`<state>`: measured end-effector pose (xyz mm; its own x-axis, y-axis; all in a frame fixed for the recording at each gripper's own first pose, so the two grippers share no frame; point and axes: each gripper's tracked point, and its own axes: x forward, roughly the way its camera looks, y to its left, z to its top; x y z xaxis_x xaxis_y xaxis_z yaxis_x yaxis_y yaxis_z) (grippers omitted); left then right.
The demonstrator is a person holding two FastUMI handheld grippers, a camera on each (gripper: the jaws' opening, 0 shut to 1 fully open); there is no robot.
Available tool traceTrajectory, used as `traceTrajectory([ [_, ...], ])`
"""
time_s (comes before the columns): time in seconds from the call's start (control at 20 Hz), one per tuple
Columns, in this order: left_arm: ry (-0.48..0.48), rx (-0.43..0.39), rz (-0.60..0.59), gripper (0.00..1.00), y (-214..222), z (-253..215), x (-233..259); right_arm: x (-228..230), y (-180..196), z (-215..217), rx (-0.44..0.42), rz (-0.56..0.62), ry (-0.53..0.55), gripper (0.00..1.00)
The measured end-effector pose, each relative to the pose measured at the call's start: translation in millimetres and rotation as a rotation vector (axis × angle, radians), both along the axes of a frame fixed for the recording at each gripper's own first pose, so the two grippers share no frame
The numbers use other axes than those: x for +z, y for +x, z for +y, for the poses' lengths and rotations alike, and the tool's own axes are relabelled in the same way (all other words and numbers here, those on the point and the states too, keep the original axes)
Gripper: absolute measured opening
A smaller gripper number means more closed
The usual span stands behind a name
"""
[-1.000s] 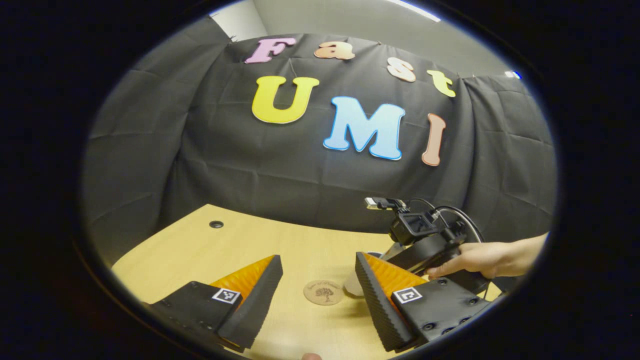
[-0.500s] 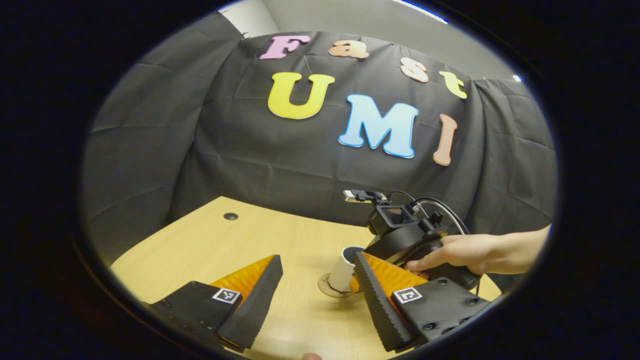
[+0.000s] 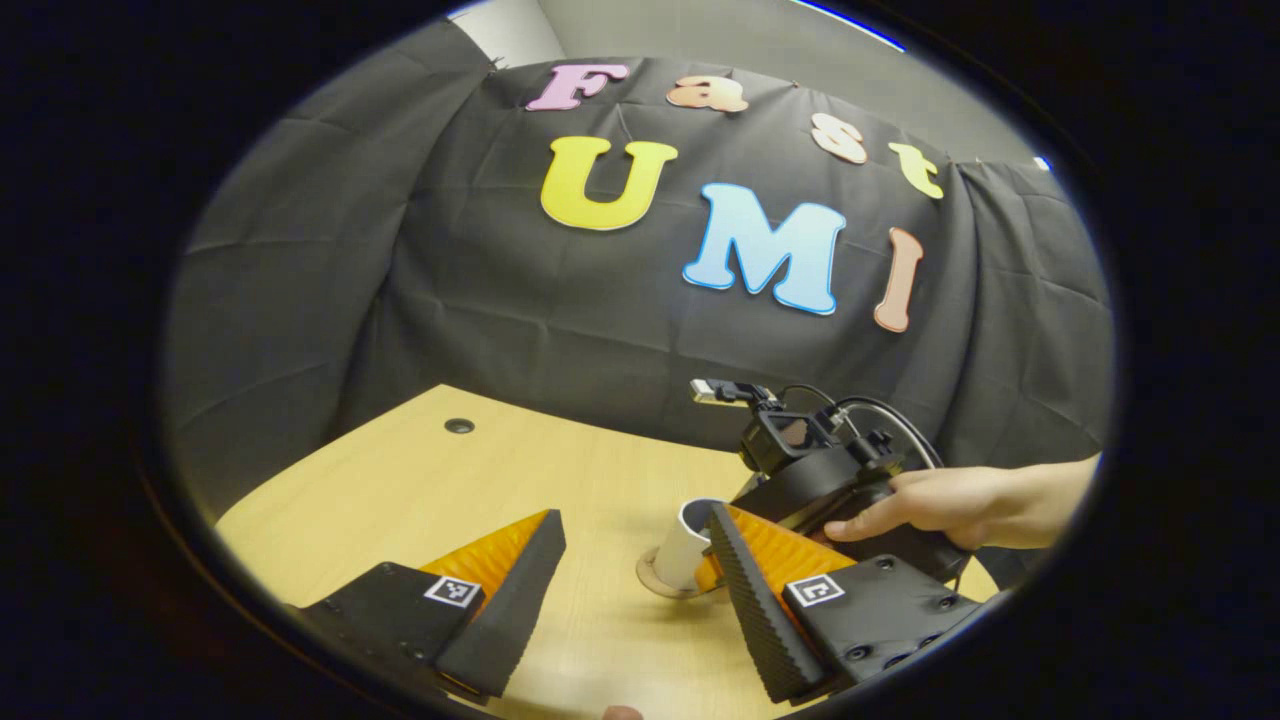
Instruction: Put the toothbrush and toothpaste on the desktop into the cup, then pick up the cup and place it on the coaster on the desktop.
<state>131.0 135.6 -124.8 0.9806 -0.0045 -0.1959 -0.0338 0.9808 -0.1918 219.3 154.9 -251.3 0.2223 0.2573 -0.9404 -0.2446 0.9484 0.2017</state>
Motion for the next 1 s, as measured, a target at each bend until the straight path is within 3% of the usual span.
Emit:
traceTrajectory([
  [0.15,0.010,-0.002,0.000,0.95,6.4,-0.6,2.3,28.0,-15.6,-10.1,-0.002,-0.043,0.067,0.41],
  [0.2,0.016,-0.005,-0.006,0.95,11.5,-1.2,6.2,47.4,-17.9,-19.1,-0.021,-0.079,0.096,0.53],
  [0.25,0.024,-0.007,-0.010,0.91,15.3,-1.8,8.5,64.3,-19.8,-29.5,-0.036,-0.110,0.116,0.52],
  [0.3,0.036,-0.018,-0.008,0.95,22.7,-6.0,10.0,80.9,-23.0,-43.0,-0.064,-0.159,0.142,0.53],
  [0.45,0.077,-0.061,-0.040,0.91,34.8,-21.9,29.1,127.2,-28.0,-74.1,-0.131,-0.289,0.183,0.53],
  [0.5,0.083,-0.075,-0.048,0.95,39.6,-29.5,33.9,135.3,-27.3,-82.1,-0.157,-0.332,0.190,0.53],
  [0.6,0.088,-0.114,-0.071,0.95,45.5,-55.4,46.1,164.9,-33.5,-117.6,-0.252,-0.457,0.199,0.53],
  [0.8,0.063,-0.143,-0.088,0.95,48.6,-87.0,56.7,193.9,-47.8,-174.4,-0.372,-0.630,0.182,0.53],
  [0.85,0.069,-0.147,-0.098,0.99,50.3,-94.6,61.5,203.4,-53.3,-190.6,-0.396,-0.700,0.168,0.53],
  [0.9,0.075,-0.150,-0.108,0.91,51.0,-102.7,67.7,212.2,-62.8,-209.4,-0.408,-0.778,0.134,0.53],
  [1.0,0.083,-0.149,-0.116,0.90,51.1,-113.2,73.5,223.4,-72.1,-224.4,-0.421,-0.858,0.118,0.53],
])
